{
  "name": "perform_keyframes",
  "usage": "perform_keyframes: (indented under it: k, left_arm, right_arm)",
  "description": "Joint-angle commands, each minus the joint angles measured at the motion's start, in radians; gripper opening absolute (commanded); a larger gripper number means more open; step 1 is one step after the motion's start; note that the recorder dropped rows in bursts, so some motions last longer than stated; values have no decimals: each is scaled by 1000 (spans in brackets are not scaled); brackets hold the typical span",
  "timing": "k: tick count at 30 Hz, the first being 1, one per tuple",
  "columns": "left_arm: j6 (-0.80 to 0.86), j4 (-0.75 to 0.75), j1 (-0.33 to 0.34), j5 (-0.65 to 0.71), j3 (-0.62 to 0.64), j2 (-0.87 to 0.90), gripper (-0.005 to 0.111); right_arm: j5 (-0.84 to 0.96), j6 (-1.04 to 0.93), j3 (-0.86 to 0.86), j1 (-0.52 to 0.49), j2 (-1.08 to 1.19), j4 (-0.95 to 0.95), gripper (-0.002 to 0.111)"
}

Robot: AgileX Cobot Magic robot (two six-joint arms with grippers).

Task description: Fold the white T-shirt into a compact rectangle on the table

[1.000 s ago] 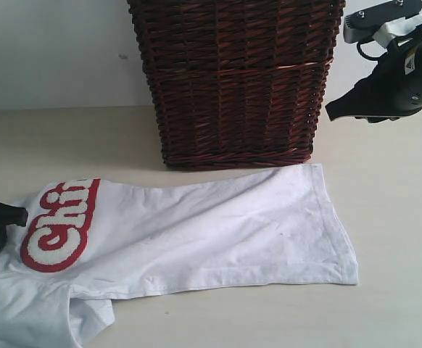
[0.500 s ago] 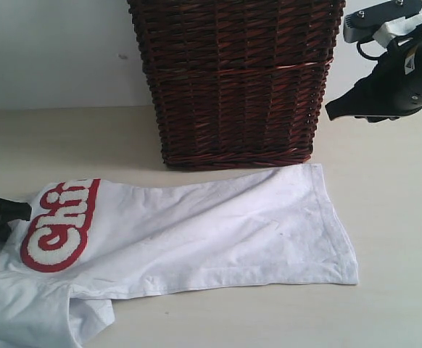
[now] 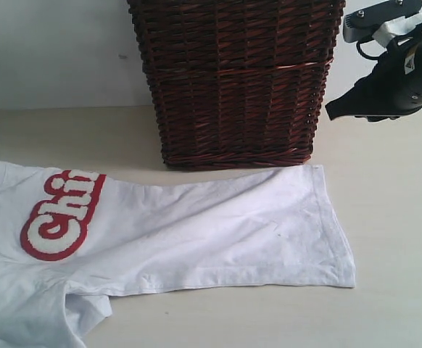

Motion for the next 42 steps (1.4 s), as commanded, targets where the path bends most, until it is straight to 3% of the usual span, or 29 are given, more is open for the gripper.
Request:
perform_keyframes:
  k: [1, 5, 10, 14, 20, 33, 34, 36, 37, 38, 42]
  left_arm:
    - [93, -39, 66, 16, -51, -2, 0]
    - [104, -74, 134, -68, -56, 23, 7]
    - [104, -152, 178, -112, -56, 35, 40]
    - [114, -192, 183, -17, -63, 35, 52]
    - [199, -295, 183, 187, -52, 54, 51]
    - [180, -336, 203, 10, 1, 244, 51]
    - [180, -336, 203, -6, 1, 248, 48]
    - [180, -331, 203, -7, 1, 242, 30]
    - [190, -325, 203, 0, 1, 230, 10]
    - [202, -325, 203, 1, 1, 224, 0]
    - [247, -325, 203, 88, -39, 192, 0]
  right_arm:
    - [-14, -8, -4, 0, -10, -7, 30]
    - [-14, -8, -4, 0, -10, -7, 30]
    - [-14, -8, -4, 0, -10, -7, 30]
    - [-14, -8, -4, 0, -10, -7, 30]
    - [5, -8, -4, 0, -10, -2, 30]
    - [-30, -8, -4, 0, -10, -3, 30]
    - [-35, -8, -4, 0, -10, -3, 30]
    - [-35, -8, -4, 0, -10, -3, 30]
    - [-35, -8, -4, 0, -10, -3, 30]
    - [-35, -8, -4, 0, -10, -3, 30]
    - [-32, -8, -4, 0, -10, -3, 30]
